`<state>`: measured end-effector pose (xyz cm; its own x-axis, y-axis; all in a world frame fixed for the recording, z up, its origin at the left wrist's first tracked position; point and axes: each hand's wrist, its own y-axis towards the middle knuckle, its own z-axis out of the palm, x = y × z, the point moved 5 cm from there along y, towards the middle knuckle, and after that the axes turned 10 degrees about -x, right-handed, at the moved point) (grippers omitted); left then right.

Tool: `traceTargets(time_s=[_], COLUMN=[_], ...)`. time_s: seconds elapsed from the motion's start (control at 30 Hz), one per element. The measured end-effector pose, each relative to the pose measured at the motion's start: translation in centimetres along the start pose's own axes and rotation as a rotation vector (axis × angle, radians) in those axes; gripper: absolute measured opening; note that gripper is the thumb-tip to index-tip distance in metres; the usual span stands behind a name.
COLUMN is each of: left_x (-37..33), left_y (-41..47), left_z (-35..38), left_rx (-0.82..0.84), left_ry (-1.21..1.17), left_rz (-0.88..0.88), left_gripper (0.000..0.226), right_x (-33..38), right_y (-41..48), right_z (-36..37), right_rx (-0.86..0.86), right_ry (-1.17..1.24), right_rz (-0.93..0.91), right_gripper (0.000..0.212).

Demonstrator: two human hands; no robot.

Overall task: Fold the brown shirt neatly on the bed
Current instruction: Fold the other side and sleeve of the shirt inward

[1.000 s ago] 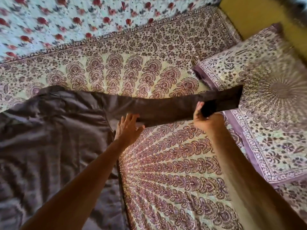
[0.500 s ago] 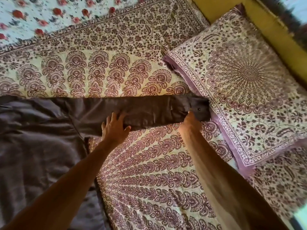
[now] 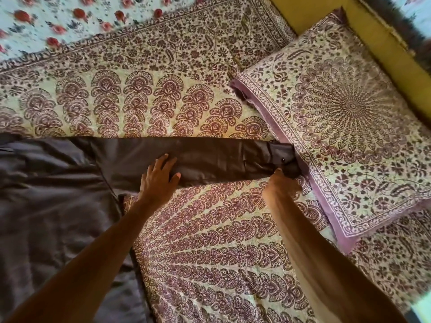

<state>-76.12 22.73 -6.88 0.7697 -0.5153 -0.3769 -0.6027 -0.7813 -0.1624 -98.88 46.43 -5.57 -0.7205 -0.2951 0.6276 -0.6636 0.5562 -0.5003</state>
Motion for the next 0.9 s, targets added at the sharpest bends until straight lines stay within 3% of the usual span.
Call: traceTargets(time_s=[0.1,0.2,0.33,0.4,0.47,0.53,0.67,0.77,0.9], left_x=[2.7,7.1,13.2,16.6,19.4,21.6,22.1,21.8,19.3], left_y=[0.2,0.1,0.3,0.4,0.3,0.1,-0.3,-0.2,-0.2], left_z=[-1.9,-3.9,-6.5,-7.1,-6.3,-4.9,-3.1,-3.1,-3.5], left_rx=[-0.142,-0.215,-0.303,-0.308,-0.224,-0.150,-0.236,-0.268,-0.294], left_ry=[0.002,0.065,0.039,0.011,-0.030,-0.050,0.038,0.045,-0.035], left_rz=[-0.048,-0.142,-0.281,-0.311,-0.296,-0.290,-0.313,-0.312,-0.415], left_gripper=[0.051,0.054,0.059,0.063,0.065,0.066,0.068,0.071,0.086], right_x=[-0.1,-1.6,-6.1,-8.4,-10.5,-12.5,-14.2,-12.9,-7.1], right_y=[-3.5,-11.0,-22.6,-27.8,-31.5,-34.2,-34.4,-29.3,-17.2], right_z=[1.0,4.8,10.6,13.3,16.2,19.2,22.4,21.2,16.9], right_rx=[-0.002,0.295,0.756,0.945,1.019,1.001,0.847,0.693,0.410], right_ry=[-0.038,-0.186,-0.407,-0.553,-0.713,-0.799,-0.793,-0.821,-0.858], right_rz=[-0.366,-0.930,-1.486,-1.589,-1.675,-1.762,-1.879,-1.925,-1.798], right_gripper=[0.026,0.010,0.031,0.053,0.071,0.076,0.060,0.065,0.073])
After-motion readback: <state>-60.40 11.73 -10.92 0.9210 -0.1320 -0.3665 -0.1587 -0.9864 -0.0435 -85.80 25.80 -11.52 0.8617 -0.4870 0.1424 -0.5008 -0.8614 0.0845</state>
